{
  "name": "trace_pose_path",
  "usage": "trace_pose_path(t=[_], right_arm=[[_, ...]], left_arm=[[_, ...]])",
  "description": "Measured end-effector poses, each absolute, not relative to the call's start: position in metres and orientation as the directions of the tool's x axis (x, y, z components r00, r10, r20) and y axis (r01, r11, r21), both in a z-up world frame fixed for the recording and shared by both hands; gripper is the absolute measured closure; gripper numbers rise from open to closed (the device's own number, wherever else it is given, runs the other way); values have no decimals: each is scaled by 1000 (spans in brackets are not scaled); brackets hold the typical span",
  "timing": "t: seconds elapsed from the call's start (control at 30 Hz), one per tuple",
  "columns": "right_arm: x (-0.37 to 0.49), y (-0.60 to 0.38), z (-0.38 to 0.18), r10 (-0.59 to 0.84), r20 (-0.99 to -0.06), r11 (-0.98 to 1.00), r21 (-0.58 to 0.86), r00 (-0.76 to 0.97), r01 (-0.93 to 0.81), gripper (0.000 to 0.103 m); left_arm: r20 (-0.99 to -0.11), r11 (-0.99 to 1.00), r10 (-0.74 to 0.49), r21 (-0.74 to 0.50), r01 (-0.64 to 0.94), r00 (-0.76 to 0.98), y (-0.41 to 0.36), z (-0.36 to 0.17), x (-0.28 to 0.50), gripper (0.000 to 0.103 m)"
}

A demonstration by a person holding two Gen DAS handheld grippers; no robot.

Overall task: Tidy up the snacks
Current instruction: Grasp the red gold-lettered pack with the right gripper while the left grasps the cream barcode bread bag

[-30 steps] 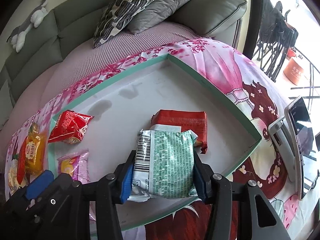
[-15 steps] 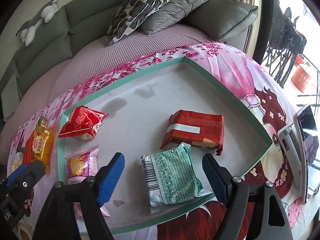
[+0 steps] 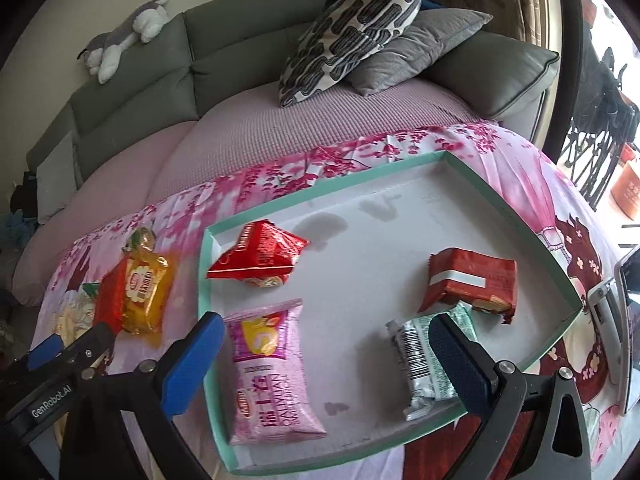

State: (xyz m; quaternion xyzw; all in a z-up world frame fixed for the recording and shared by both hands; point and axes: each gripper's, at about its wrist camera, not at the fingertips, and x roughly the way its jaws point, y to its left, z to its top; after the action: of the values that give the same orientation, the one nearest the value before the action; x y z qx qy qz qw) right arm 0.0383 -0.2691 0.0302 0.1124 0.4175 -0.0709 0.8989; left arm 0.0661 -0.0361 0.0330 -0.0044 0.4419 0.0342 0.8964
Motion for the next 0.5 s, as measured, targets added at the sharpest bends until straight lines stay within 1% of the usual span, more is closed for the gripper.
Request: trace_pose_path(t=[0.17, 0.43, 0.5], right_arm=[[42, -236, 33, 6, -758, 976, 148, 652, 162, 0], [51, -178, 22, 83, -775, 985, 160, 626, 68, 0], [51, -164, 21, 103, -774, 985, 166, 625, 44, 0]], left_arm=[[-771, 986, 147, 63, -156, 620, 7, 45, 61, 4], [-770, 941, 238, 33, -336, 592, 85, 49, 50, 4], [-776, 932, 241, 18, -362, 583, 98, 46, 48, 4]])
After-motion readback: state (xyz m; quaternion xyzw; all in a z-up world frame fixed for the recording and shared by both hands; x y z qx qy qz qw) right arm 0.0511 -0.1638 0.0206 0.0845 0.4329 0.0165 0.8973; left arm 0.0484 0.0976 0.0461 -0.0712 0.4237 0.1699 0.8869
